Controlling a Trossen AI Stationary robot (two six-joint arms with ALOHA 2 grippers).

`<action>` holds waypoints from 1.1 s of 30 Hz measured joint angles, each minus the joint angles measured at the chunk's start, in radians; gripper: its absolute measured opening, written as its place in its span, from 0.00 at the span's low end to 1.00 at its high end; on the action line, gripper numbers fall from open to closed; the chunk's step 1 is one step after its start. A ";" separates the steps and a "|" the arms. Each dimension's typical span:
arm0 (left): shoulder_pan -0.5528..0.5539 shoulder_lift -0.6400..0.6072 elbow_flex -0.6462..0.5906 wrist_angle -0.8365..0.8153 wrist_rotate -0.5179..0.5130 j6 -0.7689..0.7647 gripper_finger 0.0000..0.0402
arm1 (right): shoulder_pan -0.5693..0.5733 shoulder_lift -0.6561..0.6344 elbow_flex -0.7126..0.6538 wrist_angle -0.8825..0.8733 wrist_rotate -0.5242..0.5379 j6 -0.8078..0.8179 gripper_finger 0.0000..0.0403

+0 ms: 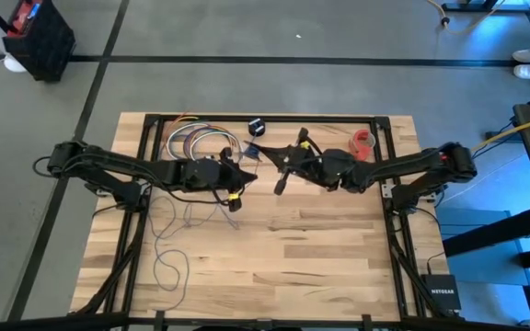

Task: Coil cords
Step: Coil the blue wire onto the spool

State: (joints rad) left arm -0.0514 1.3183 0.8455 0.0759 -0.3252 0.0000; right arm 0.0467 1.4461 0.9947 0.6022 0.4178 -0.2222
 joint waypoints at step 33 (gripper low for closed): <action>-0.034 -0.359 -0.005 -0.167 -0.072 0.024 0.01 | 0.081 0.025 0.005 -0.405 0.191 -0.085 0.02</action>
State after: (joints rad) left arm -0.0859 0.9597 0.8403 -0.0914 -0.3968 0.0239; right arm 0.1276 1.4713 0.9997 0.1970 0.6092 -0.3075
